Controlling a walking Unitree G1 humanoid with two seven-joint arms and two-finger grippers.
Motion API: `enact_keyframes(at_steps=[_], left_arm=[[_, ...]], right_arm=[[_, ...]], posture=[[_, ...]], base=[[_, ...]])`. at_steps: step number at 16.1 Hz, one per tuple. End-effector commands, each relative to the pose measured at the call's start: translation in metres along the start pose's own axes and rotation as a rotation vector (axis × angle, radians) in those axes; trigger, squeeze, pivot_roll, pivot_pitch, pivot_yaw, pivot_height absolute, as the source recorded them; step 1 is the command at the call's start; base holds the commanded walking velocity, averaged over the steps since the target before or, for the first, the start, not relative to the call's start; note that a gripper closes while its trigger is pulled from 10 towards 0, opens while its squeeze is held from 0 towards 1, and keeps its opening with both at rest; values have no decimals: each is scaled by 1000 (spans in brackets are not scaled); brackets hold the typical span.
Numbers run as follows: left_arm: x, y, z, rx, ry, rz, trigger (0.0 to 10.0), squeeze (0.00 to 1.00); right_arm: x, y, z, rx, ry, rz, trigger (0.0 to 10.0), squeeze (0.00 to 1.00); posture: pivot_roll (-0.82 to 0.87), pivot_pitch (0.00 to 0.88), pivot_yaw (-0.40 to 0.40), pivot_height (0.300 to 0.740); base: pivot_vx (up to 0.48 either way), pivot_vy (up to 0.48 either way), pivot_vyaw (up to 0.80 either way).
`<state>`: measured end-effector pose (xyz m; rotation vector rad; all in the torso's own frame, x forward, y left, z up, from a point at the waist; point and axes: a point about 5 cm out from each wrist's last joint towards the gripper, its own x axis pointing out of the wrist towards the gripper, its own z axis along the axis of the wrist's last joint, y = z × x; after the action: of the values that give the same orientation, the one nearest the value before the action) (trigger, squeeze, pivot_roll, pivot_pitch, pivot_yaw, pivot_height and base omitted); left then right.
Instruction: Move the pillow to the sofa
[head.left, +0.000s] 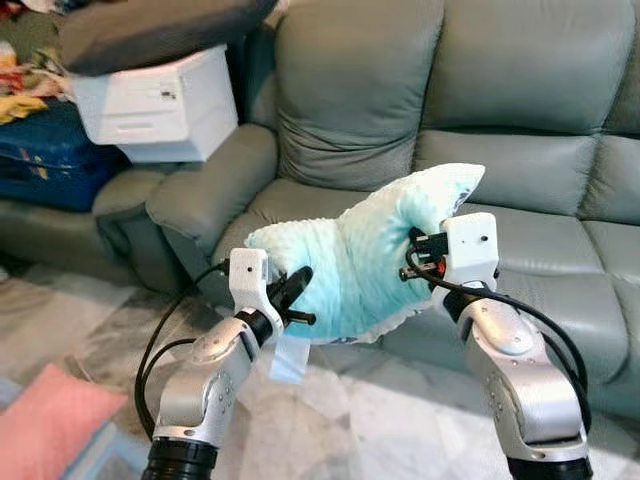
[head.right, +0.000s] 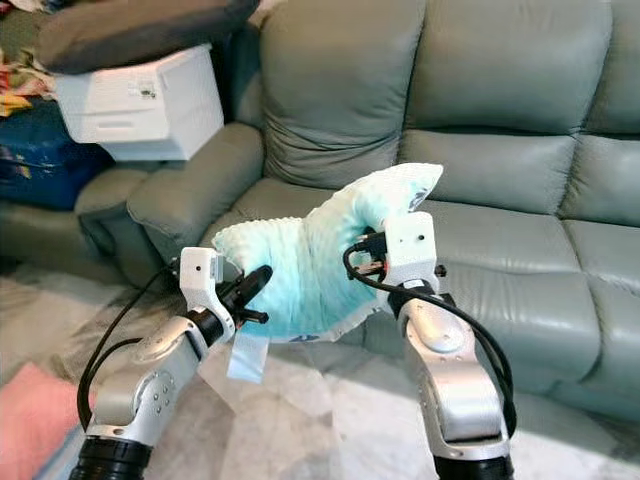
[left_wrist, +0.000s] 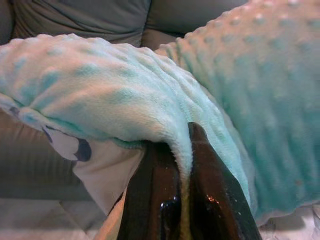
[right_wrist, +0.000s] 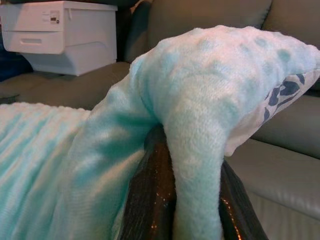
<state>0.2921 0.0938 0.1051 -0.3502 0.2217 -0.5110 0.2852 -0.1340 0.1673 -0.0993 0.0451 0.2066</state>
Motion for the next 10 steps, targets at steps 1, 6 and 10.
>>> enact_keyframes(at_steps=[1, 6, 10], left_arm=[[1, -1, 11, 19, -46, -28, 10000, 0], [0, -1, 13, 13, -60, -40, 10000, 0], [0, -1, 13, 15, -60, -48, 10000, 0]], right_arm=[[1, 5, 9, 0, -38, 19, 10000, 0], [1, 5, 9, -2, -38, 19, 10000, 0], [1, 6, 9, -4, -39, 21, 10000, 0]], posture=[[-173, 0, 69, 740], [-173, 0, 70, 740], [-171, 0, 72, 740]], base=[[255, 0, 0], [370, 226, 0], [385, 284, 0]])
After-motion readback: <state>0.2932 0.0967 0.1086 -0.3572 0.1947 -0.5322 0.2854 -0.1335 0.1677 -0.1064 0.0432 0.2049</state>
